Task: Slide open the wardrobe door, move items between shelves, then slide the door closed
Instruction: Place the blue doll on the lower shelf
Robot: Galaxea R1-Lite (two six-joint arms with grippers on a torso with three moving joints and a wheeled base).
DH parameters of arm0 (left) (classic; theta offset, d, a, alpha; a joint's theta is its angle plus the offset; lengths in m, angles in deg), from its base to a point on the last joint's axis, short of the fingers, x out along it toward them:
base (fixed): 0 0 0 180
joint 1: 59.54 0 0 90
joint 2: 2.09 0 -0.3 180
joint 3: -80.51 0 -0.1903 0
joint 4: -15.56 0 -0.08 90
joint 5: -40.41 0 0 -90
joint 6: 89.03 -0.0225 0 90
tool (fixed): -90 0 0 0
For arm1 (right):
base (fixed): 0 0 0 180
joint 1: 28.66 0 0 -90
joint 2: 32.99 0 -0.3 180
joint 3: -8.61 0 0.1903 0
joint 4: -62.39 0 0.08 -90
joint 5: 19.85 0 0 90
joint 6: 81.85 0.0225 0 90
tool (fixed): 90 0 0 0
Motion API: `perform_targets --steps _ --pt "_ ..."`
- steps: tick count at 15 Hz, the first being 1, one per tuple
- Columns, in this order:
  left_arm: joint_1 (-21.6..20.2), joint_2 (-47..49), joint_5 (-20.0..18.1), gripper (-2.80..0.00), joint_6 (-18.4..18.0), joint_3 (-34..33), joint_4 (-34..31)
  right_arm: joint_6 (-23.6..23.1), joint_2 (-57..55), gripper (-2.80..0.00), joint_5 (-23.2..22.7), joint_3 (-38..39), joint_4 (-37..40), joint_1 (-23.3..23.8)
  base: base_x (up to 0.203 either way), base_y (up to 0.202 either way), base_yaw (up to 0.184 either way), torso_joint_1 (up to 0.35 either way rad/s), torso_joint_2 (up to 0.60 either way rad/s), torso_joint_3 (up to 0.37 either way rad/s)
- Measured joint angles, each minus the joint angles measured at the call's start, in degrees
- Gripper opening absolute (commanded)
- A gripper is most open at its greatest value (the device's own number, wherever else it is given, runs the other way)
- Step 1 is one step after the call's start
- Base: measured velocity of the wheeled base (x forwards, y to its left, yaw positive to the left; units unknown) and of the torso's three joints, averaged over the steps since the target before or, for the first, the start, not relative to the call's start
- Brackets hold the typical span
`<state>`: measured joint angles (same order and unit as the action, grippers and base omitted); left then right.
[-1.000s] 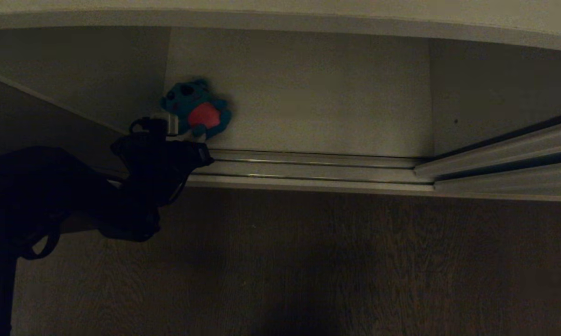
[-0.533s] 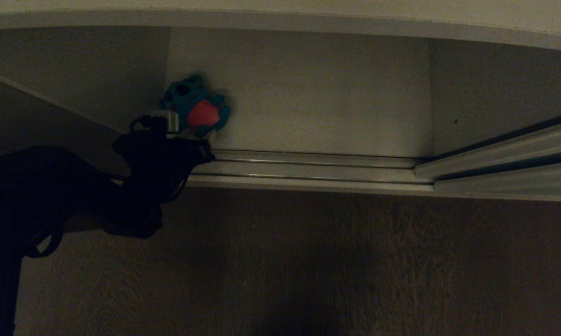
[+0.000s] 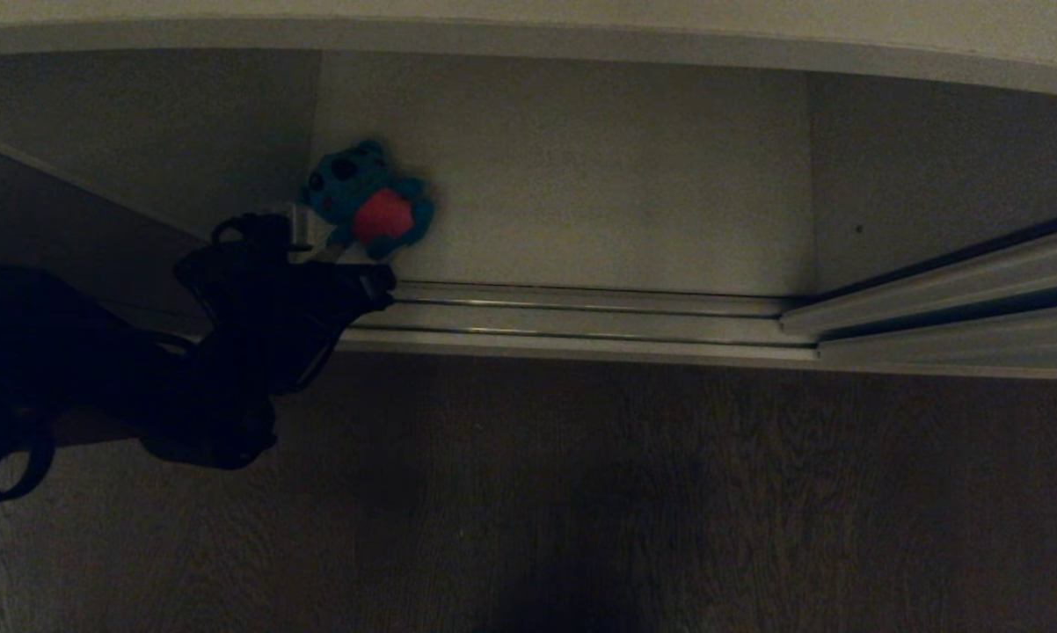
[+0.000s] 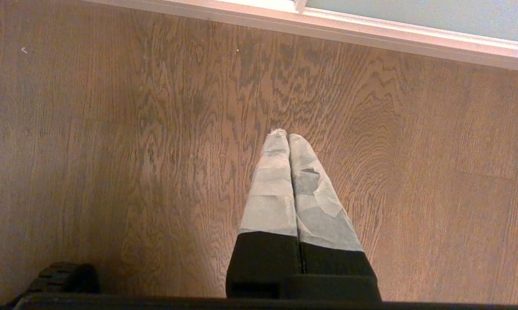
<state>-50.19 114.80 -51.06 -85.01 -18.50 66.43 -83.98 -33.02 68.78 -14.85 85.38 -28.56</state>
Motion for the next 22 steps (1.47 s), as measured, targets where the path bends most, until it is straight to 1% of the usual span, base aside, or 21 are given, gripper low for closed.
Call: perform_targets --steps 1,2,5,7,9,10,12,14,19,20,21,22 --pt "0.01 -1.73 -0.09 0.00 -0.01 -1.32 -0.60 -0.01 0.00 -2.80 0.01 0.00 0.02 0.00 0.000 0.000 0.000 0.000 0.00 0.000" --pt "0.05 -3.59 -0.17 -2.80 -0.24 -2.75 -2.02 0.00 0.00 -2.80 0.00 0.00 0.00 0.00 0.000 0.000 0.000 0.000 0.00 0.000" --pt "0.46 -10.59 -1.99 -2.80 -2.00 -7.69 -7.00 -0.02 0.00 -2.80 0.00 0.00 0.02 0.00 0.000 0.000 0.000 0.000 0.00 0.000" --pt "0.62 -16.87 -2.49 -2.80 -3.39 -11.67 -10.76 -0.04 0.00 -2.80 0.00 0.00 0.01 0.00 0.000 0.000 0.000 0.000 0.00 0.000" --pt "0.71 -25.23 -2.26 -2.80 -4.12 -16.22 -17.04 -0.05 0.00 -2.80 0.00 0.00 0.02 0.00 0.000 0.000 0.000 0.000 0.00 0.000" --pt "0.73 -29.79 -1.51 -2.80 -4.23 -18.48 -20.73 -0.04 0.00 -2.80 0.01 0.00 0.02 0.00 0.000 0.000 0.000 0.000 0.00 0.000" --pt "0.68 -40.64 0.57 -2.80 -4.33 -22.75 -30.45 -0.05 0.00 -2.80 0.00 0.00 0.00 0.00 0.000 0.000 0.000 0.000 0.00 0.000" --pt "0.16 -53.21 1.43 -2.80 -4.39 -26.34 -41.27 0.00 0.00 -2.80 0.00 0.00 0.02 0.00 0.000 0.000 0.000 0.000 0.00 0.000" --pt "-3.84 -87.19 0.74 -2.80 -4.75 -32.16 -72.63 0.00 0.00 -2.80 0.00 0.00 0.00 0.00 0.000 0.000 0.000 0.000 0.00 0.000" --pt "-5.05 -92.76 0.63 -2.80 -4.99 -34.04 -77.80 0.00 0.00 -2.80 0.00 0.00 0.00 0.00 0.000 0.000 0.000 0.000 0.00 0.000" --pt "-6.20 -97.73 0.32 -2.80 -5.72 -36.93 -81.59 0.00 0.00 -2.80 0.00 0.00 0.02 0.00 0.000 0.000 0.000 0.000 0.00 0.000" --pt "-7.06 -102.04 -0.24 -2.80 -6.78 -39.67 -83.31 -0.02 0.00 -2.80 0.00 0.00 0.01 0.00 0.000 0.000 0.000 0.000 0.00 0.000"
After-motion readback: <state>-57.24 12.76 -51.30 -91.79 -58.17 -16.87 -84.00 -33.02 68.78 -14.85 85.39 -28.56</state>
